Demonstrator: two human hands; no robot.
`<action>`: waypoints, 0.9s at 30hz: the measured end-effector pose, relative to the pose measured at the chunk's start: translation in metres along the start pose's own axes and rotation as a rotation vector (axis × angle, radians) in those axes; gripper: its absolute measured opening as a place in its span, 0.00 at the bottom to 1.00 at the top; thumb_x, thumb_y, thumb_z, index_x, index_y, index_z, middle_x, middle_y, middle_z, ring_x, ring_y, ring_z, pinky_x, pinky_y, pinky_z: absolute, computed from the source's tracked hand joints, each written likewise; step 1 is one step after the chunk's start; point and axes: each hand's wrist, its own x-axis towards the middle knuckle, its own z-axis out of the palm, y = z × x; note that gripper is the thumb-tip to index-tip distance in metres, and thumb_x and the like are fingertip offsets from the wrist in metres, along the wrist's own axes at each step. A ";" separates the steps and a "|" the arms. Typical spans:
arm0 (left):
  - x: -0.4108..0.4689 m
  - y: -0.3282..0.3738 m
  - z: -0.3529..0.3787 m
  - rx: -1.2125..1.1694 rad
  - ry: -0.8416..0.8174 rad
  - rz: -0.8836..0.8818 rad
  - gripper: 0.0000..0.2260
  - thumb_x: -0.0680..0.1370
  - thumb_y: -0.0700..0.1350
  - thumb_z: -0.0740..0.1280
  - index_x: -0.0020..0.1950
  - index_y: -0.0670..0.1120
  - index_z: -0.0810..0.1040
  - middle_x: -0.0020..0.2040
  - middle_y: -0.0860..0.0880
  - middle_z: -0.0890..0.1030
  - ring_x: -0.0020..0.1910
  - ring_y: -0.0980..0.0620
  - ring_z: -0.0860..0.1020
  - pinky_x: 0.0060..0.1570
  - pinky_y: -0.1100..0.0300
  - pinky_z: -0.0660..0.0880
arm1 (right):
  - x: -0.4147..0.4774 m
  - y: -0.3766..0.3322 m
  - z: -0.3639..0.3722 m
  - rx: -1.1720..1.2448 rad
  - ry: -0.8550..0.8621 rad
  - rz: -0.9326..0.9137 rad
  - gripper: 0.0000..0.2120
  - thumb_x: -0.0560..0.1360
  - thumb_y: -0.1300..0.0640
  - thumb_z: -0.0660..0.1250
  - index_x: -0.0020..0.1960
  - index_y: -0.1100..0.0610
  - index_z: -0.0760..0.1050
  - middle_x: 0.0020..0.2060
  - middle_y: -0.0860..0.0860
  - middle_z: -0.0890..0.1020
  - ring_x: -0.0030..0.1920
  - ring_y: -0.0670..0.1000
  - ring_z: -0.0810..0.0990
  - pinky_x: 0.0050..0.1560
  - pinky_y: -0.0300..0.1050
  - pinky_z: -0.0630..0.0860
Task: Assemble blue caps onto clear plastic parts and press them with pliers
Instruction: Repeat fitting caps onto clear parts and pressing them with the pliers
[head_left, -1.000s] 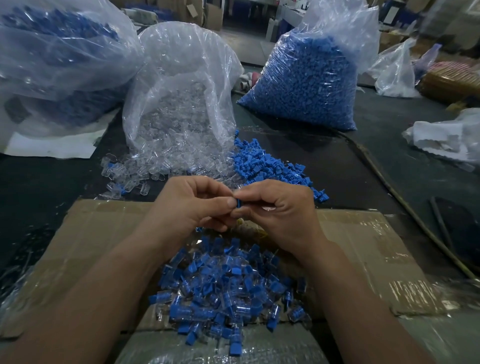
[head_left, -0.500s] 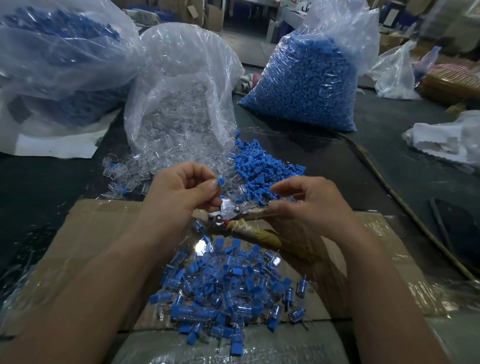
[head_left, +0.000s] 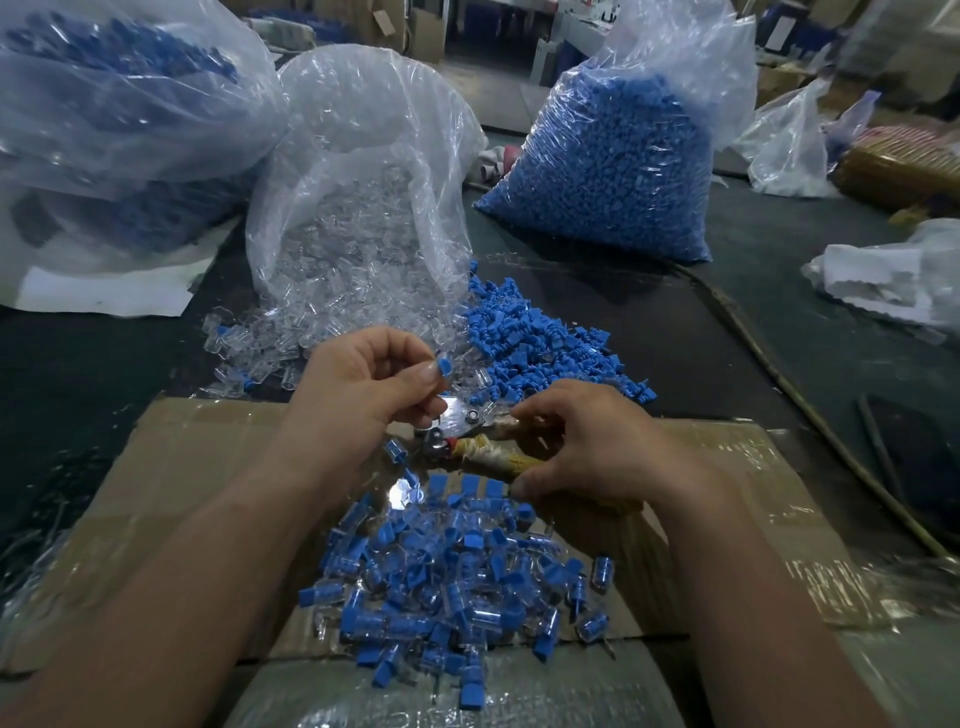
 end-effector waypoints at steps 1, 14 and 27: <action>0.000 0.000 0.000 -0.002 -0.002 -0.002 0.07 0.72 0.32 0.64 0.39 0.42 0.76 0.30 0.50 0.80 0.29 0.55 0.79 0.30 0.66 0.76 | 0.000 -0.001 0.000 -0.031 0.020 -0.008 0.30 0.60 0.42 0.76 0.60 0.43 0.72 0.41 0.36 0.68 0.45 0.41 0.69 0.44 0.41 0.67; 0.003 0.000 -0.003 -0.109 0.093 0.036 0.04 0.70 0.34 0.65 0.40 0.42 0.76 0.31 0.49 0.82 0.30 0.55 0.80 0.29 0.67 0.75 | 0.004 0.000 0.005 -0.134 0.309 -0.119 0.08 0.72 0.55 0.66 0.50 0.48 0.73 0.40 0.42 0.71 0.43 0.45 0.69 0.39 0.42 0.65; 0.003 -0.001 -0.001 -0.042 0.157 0.120 0.08 0.73 0.32 0.64 0.40 0.44 0.75 0.31 0.52 0.81 0.31 0.58 0.79 0.30 0.68 0.75 | 0.002 -0.008 0.012 0.102 0.412 -0.190 0.14 0.68 0.60 0.64 0.52 0.49 0.67 0.47 0.45 0.66 0.47 0.44 0.64 0.44 0.29 0.59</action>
